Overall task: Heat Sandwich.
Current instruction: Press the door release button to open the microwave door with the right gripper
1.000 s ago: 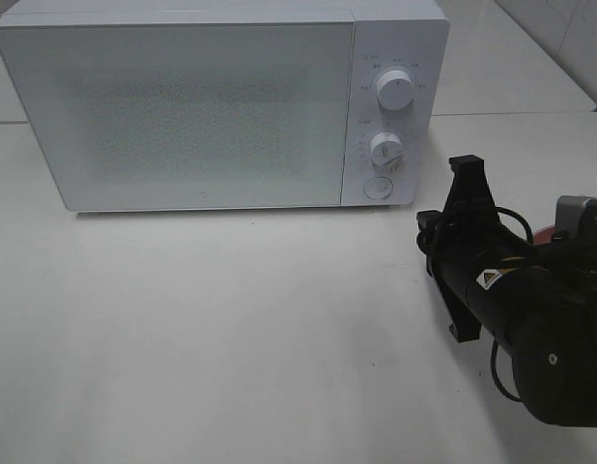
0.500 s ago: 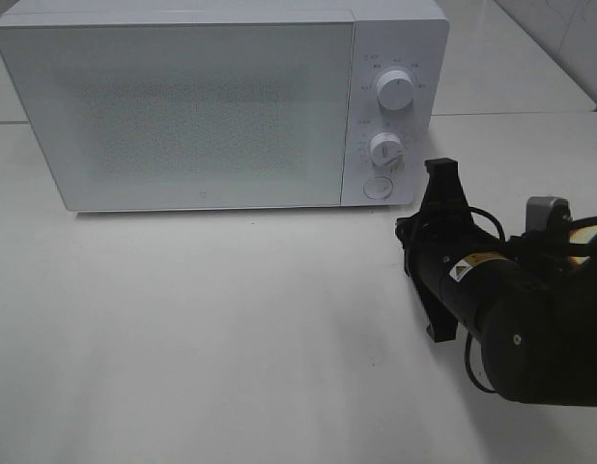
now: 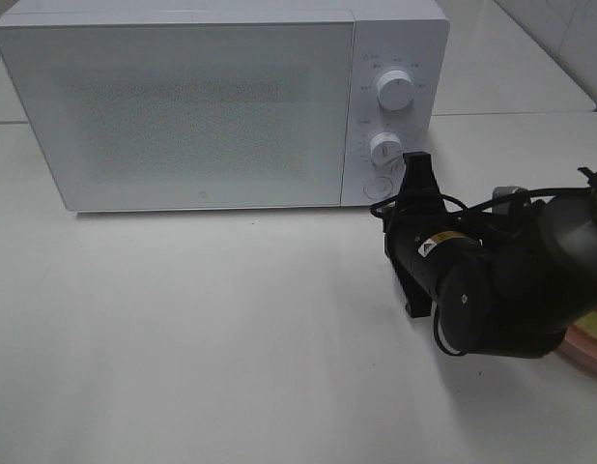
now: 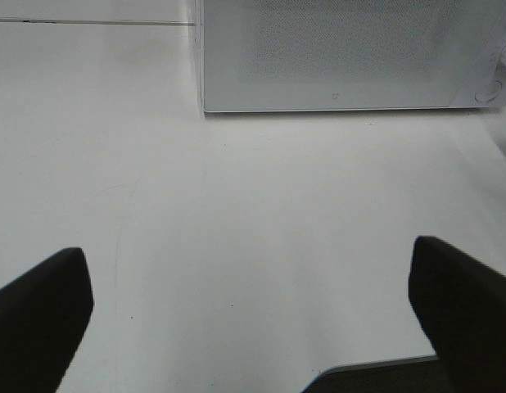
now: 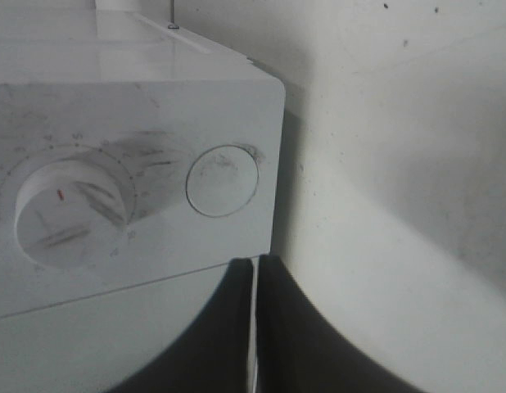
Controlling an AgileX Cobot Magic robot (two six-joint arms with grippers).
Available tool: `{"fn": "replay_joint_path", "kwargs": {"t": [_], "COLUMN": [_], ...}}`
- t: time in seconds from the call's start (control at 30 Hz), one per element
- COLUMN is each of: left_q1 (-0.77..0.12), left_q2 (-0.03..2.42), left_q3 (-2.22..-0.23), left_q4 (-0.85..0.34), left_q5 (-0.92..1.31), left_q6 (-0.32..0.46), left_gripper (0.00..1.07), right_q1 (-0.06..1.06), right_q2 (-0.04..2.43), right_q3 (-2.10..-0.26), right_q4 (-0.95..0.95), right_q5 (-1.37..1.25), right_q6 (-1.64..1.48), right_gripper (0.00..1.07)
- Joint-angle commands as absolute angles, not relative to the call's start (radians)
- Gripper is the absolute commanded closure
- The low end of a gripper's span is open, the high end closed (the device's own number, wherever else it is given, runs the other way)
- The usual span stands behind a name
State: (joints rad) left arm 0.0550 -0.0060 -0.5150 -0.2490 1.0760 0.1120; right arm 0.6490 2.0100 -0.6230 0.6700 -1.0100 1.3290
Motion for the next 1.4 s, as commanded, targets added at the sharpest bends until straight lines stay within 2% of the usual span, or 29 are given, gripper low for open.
{"fn": "replay_joint_path", "kwargs": {"t": [0.03, 0.63, 1.17, 1.4], "left_q1": [0.057, 0.057, 0.057, 0.057], "left_q2": [-0.021, -0.021, -0.021, -0.021], "left_q3": [-0.515, -0.515, -0.515, -0.515], "left_q4": [-0.247, -0.247, -0.247, -0.247], "left_q5": [1.072, 1.072, 1.072, 1.072], "left_q6": [0.113, 0.114, 0.114, 0.114], "left_gripper": [0.09, 0.09, 0.09, 0.09], "right_q1": [0.613, 0.504, 0.492, 0.481], "right_q2": [2.030, 2.108, 2.154, 2.155], "right_q3": [-0.667, -0.825, -0.882, -0.905], "right_q4": [0.624, 0.511, 0.517, 0.525], "right_q5": [-0.972, -0.901, -0.904, -0.990], "right_q6": [1.329, 1.328, 1.329, 1.327], "right_gripper": [1.07, 1.06, 1.07, 1.07]}}
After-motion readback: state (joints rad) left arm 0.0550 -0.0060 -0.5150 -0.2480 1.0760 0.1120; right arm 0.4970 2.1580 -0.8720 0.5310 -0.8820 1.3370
